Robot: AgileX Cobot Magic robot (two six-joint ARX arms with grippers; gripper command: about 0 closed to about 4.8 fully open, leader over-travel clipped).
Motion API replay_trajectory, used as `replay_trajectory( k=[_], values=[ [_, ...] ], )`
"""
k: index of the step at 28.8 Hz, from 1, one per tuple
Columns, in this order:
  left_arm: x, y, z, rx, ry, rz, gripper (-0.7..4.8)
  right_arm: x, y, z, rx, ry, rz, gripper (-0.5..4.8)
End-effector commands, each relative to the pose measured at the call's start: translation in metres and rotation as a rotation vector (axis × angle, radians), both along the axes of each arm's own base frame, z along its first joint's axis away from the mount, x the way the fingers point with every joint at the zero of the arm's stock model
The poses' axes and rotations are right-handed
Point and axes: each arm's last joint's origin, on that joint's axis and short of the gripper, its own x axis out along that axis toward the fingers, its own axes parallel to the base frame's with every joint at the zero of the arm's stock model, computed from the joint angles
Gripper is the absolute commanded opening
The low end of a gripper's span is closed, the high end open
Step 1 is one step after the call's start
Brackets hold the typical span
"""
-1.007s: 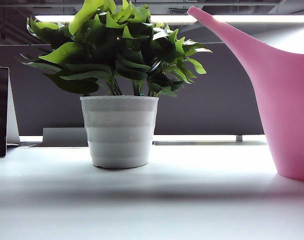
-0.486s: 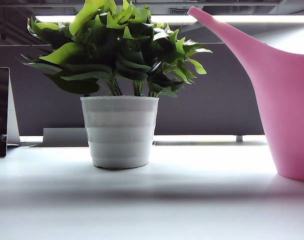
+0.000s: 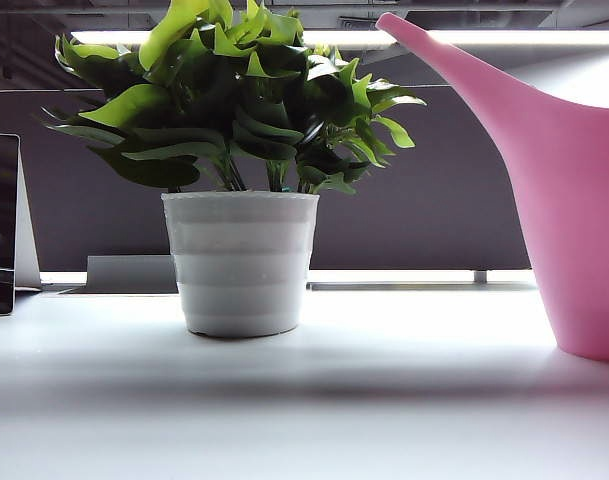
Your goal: Pick up the watering can from the table, water the potted plant, and put the can back.
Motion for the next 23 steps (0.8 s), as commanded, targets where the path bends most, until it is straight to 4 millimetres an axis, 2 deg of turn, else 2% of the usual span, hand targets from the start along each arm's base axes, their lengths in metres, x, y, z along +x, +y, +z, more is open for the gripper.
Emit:
replay_trajectory(
  k=[1,17,23],
  values=[
    [0.0,0.002,-0.002,0.003,0.012,0.025,-0.05,-0.001,0.002,0.006,0.001,-0.029,0.059,-0.09],
    [0.0,0.002,-0.003,0.001,0.013,0.012,-0.05,0.003,0.029,0.01,-0.005,-0.069,0.337,-0.09],
    [0.0,0.002,-0.003,0.001,0.013,0.012,-0.05,0.001,0.045,0.013,-0.007,-0.104,0.51,-0.09]
  ],
)
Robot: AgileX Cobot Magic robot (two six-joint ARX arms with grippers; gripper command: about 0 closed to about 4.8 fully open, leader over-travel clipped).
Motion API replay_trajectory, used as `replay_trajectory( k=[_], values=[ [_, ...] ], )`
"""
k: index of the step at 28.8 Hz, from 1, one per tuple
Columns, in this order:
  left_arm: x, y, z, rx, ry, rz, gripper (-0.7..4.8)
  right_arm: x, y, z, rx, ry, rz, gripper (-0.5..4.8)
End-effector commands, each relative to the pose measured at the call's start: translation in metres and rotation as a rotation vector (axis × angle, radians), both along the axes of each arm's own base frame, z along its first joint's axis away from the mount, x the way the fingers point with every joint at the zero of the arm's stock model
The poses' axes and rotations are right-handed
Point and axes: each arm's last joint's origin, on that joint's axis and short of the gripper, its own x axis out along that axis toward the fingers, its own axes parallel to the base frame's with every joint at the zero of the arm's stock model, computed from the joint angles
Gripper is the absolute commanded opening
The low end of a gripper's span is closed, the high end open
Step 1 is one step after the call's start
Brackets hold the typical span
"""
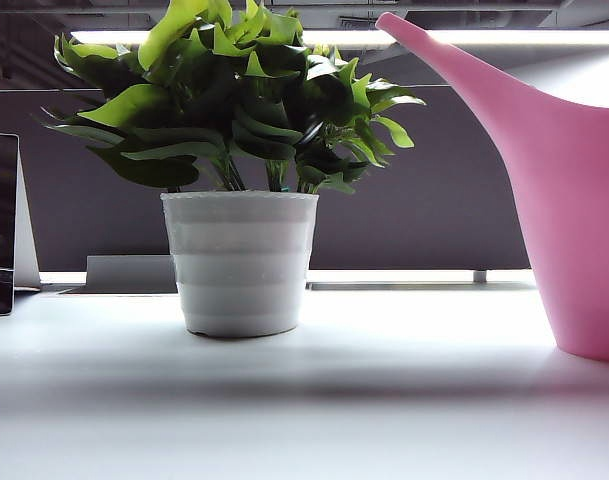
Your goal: Pick up the watering can from the table, water the potted plant, and put the can back.
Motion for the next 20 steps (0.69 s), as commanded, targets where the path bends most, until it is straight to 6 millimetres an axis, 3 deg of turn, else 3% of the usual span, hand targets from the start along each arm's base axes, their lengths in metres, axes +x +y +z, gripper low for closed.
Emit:
replay_trajectory(
  k=[1,10,20],
  values=[
    [0.0,0.0,-0.003,0.001,0.013,-0.003,-0.05,-0.003,0.008,0.006,0.0,-0.052,0.091,-0.09],
    [0.0,0.0,-0.003,0.001,0.013,-0.002,-0.05,-0.006,0.021,0.005,0.004,-0.05,0.242,-0.08],
    [0.0,0.0,-0.003,0.001,0.013,-0.003,-0.05,-0.006,0.021,0.005,-0.015,-0.067,0.243,-0.08]
  ],
)
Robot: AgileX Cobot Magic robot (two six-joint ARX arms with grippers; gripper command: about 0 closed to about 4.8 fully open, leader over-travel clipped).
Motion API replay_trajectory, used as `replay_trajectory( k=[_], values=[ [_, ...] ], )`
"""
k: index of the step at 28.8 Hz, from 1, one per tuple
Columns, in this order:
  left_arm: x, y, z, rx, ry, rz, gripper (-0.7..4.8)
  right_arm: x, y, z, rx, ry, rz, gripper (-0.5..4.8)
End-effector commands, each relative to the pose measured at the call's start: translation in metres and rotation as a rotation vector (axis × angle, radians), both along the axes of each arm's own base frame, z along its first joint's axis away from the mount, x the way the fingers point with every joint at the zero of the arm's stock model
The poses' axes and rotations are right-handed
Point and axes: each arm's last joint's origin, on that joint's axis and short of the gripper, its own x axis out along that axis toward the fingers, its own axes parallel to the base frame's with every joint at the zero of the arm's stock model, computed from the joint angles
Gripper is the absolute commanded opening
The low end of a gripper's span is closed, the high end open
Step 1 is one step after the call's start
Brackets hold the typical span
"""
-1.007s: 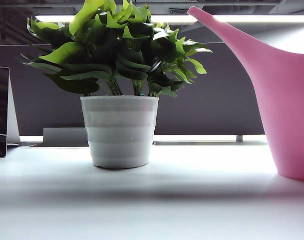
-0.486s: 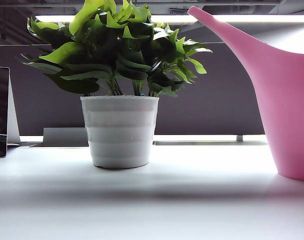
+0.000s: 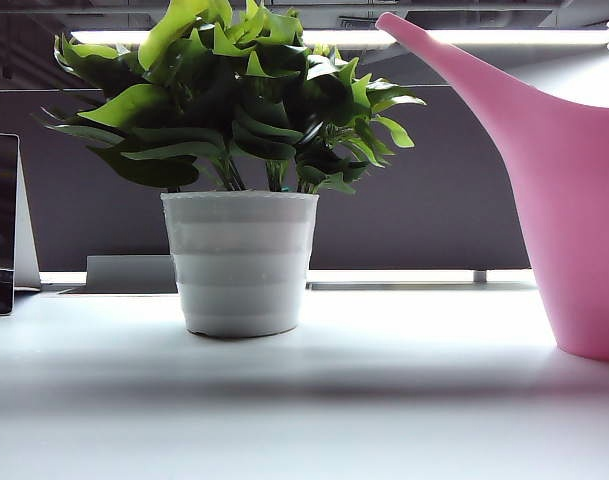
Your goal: Pick up the watering can from the table, water the potted plant, and put the can back.
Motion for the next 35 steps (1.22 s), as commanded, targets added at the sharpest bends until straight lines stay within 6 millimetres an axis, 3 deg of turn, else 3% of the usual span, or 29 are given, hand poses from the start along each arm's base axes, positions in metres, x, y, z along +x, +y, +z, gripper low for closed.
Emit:
replay_trajectory(
  k=[1,7,11,21,35],
  values=[
    [0.0,0.0,-0.003,0.001,0.013,-0.002,-0.05,0.0,0.0,0.003,-0.043,-0.074,-0.022,-0.08],
    [0.0,0.0,-0.003,0.002,0.013,-0.003,-0.05,0.005,-0.006,-0.004,-0.239,-0.17,-0.242,-0.08],
    [0.0,0.0,-0.003,0.001,0.013,-0.002,-0.05,0.009,-0.014,-0.01,-0.25,-0.084,-0.508,-0.08],
    [0.0,0.0,-0.003,0.001,0.014,-0.003,-0.05,0.013,-0.022,-0.018,-0.259,-0.031,-0.807,-0.08],
    [0.0,0.0,-0.003,0.001,0.014,-0.003,-0.05,0.012,-0.021,-0.01,-0.214,-0.11,-0.772,-0.08]
  ],
)
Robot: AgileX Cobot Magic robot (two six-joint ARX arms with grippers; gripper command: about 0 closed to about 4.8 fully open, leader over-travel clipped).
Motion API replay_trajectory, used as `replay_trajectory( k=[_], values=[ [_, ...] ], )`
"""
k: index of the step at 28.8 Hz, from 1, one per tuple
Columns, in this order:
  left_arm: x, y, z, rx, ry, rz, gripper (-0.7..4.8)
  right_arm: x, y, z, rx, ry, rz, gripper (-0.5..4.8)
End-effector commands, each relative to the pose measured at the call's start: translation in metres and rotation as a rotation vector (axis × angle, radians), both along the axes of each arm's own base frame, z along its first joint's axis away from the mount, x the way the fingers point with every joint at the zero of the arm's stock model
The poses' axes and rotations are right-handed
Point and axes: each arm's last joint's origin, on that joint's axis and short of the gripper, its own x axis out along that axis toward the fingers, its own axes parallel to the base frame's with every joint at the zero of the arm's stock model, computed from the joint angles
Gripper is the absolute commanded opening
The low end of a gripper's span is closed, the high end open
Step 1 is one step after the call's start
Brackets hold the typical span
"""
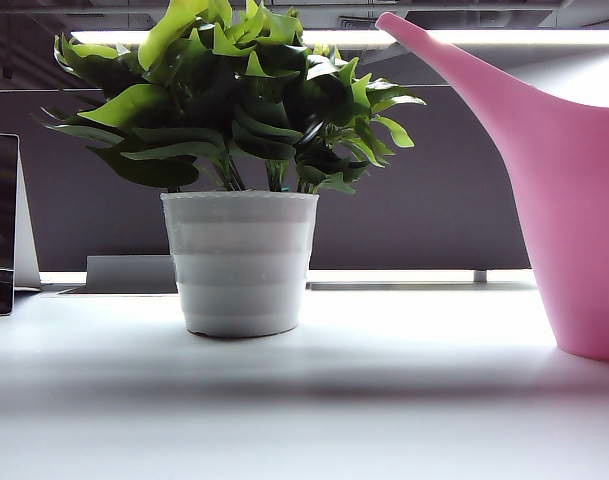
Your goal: Pick up the watering can from the table, water the potted plant, and put the can back.
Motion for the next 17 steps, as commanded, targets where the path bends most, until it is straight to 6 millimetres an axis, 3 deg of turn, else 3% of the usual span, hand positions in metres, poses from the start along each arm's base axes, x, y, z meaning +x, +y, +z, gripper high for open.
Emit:
replay_trajectory(
  k=[1,17],
  values=[
    [0.0002,0.0001,-0.0027,0.001,0.014,-0.002,-0.05,-0.001,0.0008,0.0066,0.002,-0.06,0.031,-0.08],
    [0.0002,0.0001,-0.0027,0.001,0.014,-0.002,-0.05,-0.0014,0.0007,0.0096,-0.045,-0.1,0.023,-0.08]
  ],
)
